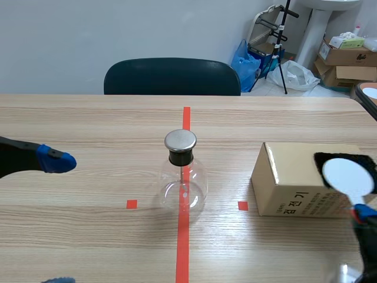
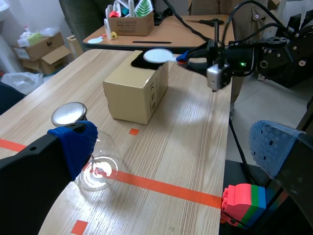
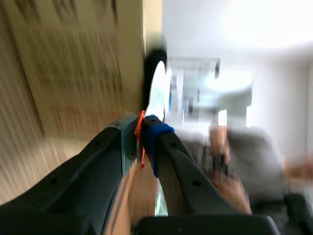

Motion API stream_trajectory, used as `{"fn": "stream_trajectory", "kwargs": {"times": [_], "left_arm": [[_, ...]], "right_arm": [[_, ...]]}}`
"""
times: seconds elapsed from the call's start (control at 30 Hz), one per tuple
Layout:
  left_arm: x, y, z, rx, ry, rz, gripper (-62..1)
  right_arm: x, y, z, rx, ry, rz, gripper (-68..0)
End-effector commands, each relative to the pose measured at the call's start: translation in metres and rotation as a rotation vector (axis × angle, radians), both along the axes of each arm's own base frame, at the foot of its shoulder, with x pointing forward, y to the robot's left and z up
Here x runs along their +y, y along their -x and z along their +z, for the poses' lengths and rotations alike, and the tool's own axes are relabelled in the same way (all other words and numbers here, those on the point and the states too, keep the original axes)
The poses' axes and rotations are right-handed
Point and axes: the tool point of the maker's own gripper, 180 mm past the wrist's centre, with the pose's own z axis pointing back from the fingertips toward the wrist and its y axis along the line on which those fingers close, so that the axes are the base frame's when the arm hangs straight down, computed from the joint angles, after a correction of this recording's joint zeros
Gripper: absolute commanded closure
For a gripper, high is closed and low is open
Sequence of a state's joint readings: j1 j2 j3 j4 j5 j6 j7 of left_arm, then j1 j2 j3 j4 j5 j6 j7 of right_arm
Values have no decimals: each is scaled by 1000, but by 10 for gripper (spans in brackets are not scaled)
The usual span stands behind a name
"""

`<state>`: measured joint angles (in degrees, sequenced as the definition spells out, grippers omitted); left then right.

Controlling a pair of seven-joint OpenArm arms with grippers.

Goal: Do the electroscope experiment

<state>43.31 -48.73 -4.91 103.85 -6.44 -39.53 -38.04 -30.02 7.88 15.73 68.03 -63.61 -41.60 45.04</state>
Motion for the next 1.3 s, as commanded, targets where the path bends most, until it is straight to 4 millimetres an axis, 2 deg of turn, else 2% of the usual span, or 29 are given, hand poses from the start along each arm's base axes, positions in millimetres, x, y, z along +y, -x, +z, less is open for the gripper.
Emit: {"fn": "stream_trajectory", "kwargs": {"times": [0.0,0.07,0.13,0.27,0.3,0.43,0.47,0.57,0.6,0.63,0.73,0.77,0.87,0.9,1.0,1.03,1.07,1.17,1.2,1.27], "left_arm": [[-3,2,5,8,36,-3,-623],[-3,2,4,7,35,-1,-623],[-3,2,4,7,35,-1,-623],[-3,2,4,7,35,-1,-623],[-3,2,4,7,35,0,-623],[-3,2,4,6,35,-1,-623],[-3,2,4,6,35,-1,-623],[-3,2,5,6,37,0,-623],[-3,2,5,8,41,2,-623],[-2,1,7,10,49,7,-623],[-2,-1,9,12,61,15,-623],[-1,-1,9,11,60,15,-623],[-1,-1,9,9,59,17,-623],[-1,-2,9,10,60,17,-623],[-1,-2,9,9,63,22,-623],[-1,-2,9,9,63,23,-623],[-1,-2,9,9,63,23,-623],[-1,-2,9,9,68,28,-623],[-2,-2,10,9,70,31,-623],[-2,-2,10,9,71,30,-623]], "right_arm": [[-11,-6,12,-71,14,-70,-17],[-36,-8,12,-75,16,-222,-17],[-45,-8,12,-70,26,-270,-17],[-3,-7,10,-57,2,-36,-17],[-3,-7,11,-65,4,-34,-17],[-44,-9,12,-75,28,-262,-17],[-41,-9,12,-74,32,-246,-17],[-4,-9,11,-72,28,-36,-17],[0,-8,11,-72,24,-13,-17],[-5,-9,12,-75,23,-44,-17],[-41,-9,11,-71,41,-247,-17],[-39,-9,9,-60,44,-232,-17],[-1,-8,8,-51,23,-15,-17],[-1,-8,11,-69,28,-16,-17],[-38,-9,11,-71,34,-228,-17],[-43,-8,11,-68,40,-252,-17],[-37,-8,7,-44,37,-215,-17],[2,-5,6,-38,12,1,-17],[0,-5,9,-54,13,-11,-17],[-25,-6,11,-68,19,-158,-17]]}}
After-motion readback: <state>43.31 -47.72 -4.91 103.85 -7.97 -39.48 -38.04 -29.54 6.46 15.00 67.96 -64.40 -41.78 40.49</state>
